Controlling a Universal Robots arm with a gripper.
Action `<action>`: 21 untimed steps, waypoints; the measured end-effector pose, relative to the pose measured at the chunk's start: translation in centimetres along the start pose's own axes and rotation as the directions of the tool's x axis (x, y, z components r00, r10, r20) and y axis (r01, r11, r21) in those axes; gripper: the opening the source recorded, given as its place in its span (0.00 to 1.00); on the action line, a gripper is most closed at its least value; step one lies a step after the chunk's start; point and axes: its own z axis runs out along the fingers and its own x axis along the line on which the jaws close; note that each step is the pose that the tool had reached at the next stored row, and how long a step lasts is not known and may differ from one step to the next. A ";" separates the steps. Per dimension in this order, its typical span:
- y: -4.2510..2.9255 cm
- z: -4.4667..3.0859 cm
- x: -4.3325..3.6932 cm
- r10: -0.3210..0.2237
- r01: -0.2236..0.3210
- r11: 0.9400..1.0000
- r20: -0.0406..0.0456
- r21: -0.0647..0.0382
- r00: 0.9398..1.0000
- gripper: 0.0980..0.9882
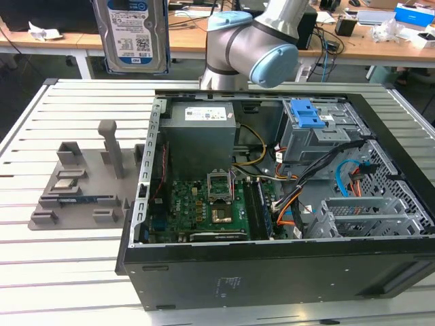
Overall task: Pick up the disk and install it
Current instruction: 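Pick up the disk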
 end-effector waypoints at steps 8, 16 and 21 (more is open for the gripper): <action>-2.92 -0.04 -0.11 0.000 0.000 1.000 0.000 0.000 1.000 0.30; -5.64 -0.07 -0.20 0.000 0.000 1.000 0.000 0.000 1.000 0.30; -7.51 -0.09 -0.27 0.000 0.000 1.000 0.000 0.000 1.000 0.30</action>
